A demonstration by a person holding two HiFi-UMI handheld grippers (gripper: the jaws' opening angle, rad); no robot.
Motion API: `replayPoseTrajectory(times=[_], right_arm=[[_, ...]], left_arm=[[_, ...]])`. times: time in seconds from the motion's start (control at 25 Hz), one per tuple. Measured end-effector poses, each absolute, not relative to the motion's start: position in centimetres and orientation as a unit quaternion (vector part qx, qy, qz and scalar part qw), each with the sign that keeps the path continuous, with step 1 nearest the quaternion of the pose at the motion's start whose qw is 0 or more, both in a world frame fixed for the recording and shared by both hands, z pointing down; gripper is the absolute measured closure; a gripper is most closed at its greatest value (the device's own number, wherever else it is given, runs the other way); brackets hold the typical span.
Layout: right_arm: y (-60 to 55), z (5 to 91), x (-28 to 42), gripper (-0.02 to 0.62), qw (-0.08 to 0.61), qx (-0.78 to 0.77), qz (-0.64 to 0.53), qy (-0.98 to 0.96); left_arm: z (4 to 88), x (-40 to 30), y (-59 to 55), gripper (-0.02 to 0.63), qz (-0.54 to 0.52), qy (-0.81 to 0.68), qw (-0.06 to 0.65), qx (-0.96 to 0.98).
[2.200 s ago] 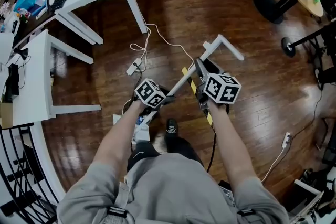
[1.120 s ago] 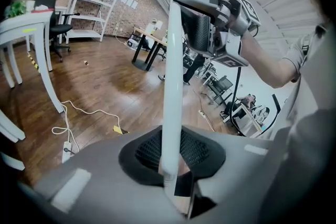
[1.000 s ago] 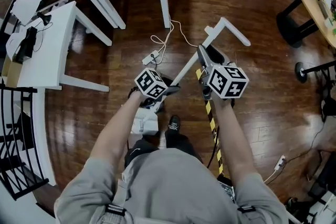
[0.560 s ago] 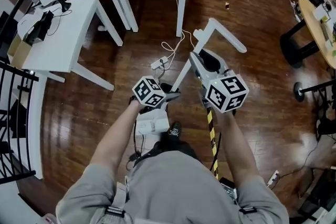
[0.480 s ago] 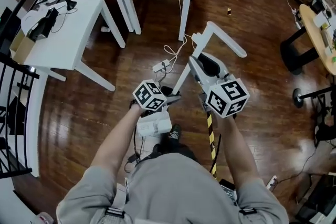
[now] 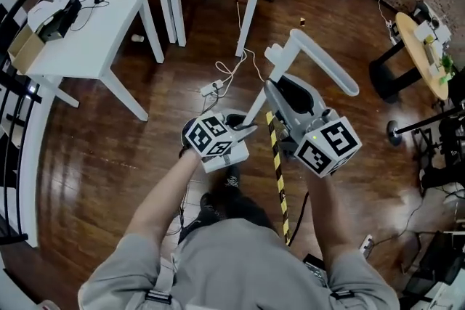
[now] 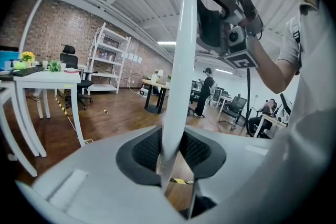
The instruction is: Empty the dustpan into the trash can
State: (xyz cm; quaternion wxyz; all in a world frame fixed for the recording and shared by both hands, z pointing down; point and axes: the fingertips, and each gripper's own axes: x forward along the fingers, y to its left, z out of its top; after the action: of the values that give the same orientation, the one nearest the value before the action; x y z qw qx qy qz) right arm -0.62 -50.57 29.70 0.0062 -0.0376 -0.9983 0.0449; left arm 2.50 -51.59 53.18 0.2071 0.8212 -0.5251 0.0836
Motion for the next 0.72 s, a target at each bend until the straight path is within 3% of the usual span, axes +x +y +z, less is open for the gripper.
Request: replayPoseTrajectory(times=[0.08,0.12,0.16,0.2,0.44,0.72], right_arm=[[-51.1,28.9,1.5,0.525,0.001,-0.017,0.033,-0.999],[-51.6,28.7,2.5,0.526,-0.001,-0.006,0.029,-1.000],[-52.3,28.5,3.5,0.526,-0.005,0.005,0.027,-1.000],[-53.1,28.2,4.5,0.526,-0.008,0.015,0.025,-1.000],[-57.8,28.5,8.1,0.528,-0.015,0.058,-0.006,-0.998],[-64.7,36.5,7.9,0.528,0.010,0.118,-0.023,-0.993]], left_arm=[[52.2,4.0,-52.5,0.522,0.064,-0.524,0.192,0.827],[51.9,4.6,-52.9,0.470,0.052,-0.525,0.188,0.829],[51.6,5.2,-53.2,0.323,0.042,-0.528,0.185,0.828],[51.4,5.5,-53.5,0.240,0.035,-0.533,0.182,0.826],[49.3,4.8,-53.6,0.239,0.001,-0.582,0.169,0.795],[51.6,5.1,-51.0,0.330,-0.029,-0.605,0.221,0.765]])
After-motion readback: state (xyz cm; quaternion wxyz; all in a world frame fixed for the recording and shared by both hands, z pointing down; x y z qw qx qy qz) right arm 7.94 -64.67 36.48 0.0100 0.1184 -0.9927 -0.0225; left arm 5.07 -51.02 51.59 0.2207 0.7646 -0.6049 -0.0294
